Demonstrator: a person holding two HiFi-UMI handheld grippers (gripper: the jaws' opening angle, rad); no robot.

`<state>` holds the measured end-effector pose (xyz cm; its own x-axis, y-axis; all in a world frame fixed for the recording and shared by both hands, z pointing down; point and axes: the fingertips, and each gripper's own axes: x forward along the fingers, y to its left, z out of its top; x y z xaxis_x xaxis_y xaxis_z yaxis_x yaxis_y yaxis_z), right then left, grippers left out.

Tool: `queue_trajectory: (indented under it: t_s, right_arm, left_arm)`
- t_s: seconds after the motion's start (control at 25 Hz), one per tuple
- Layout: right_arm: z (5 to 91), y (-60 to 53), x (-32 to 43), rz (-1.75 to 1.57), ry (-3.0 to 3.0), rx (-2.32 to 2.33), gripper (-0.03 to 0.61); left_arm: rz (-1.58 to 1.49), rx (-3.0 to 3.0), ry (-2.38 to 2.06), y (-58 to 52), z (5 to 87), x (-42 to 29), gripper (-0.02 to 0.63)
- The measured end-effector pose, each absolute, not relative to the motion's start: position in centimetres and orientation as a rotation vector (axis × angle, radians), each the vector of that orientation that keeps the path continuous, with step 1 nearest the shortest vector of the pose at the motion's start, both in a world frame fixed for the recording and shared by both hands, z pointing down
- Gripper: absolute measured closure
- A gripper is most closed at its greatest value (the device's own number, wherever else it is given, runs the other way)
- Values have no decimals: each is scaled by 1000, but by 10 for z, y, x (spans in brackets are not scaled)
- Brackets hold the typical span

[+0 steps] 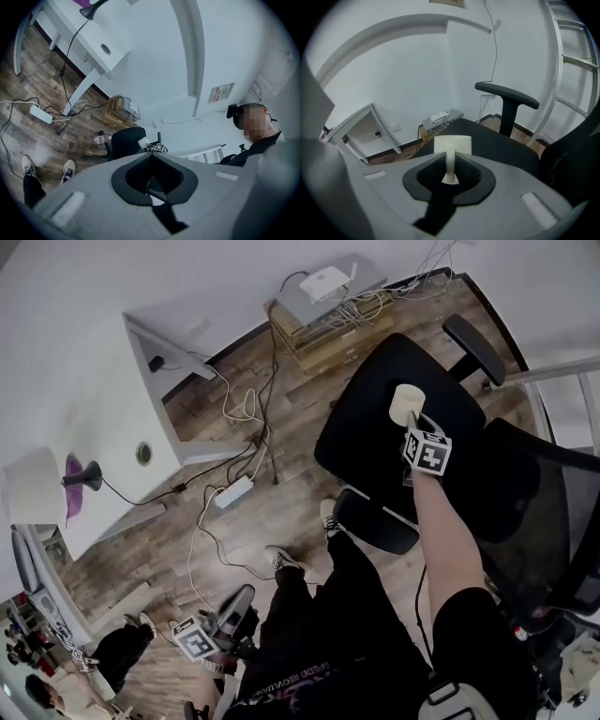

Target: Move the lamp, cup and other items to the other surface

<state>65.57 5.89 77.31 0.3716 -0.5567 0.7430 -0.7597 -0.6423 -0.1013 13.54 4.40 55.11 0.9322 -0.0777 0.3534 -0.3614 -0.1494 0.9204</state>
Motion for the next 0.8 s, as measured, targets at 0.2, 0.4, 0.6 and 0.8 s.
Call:
queue_trajectory:
  t_s: [0.2,0.4,0.6,0.8]
  right_arm:
    - [791,50,656,1139,-1172,2366,523]
    - [800,55,647,1130,-1178,2366,522]
    - [806,62,639,1127,-1188,2315,520]
    - [819,76,630,1186,-1192,2259,518]
  left_arm:
    - [267,1687,-346,46,562,137,621]
    - [278,1675,-333,49,568,139,621]
    - [267,1667,-322,50,569,144,621]
    - [262,1672,-321,54,569,146,621]
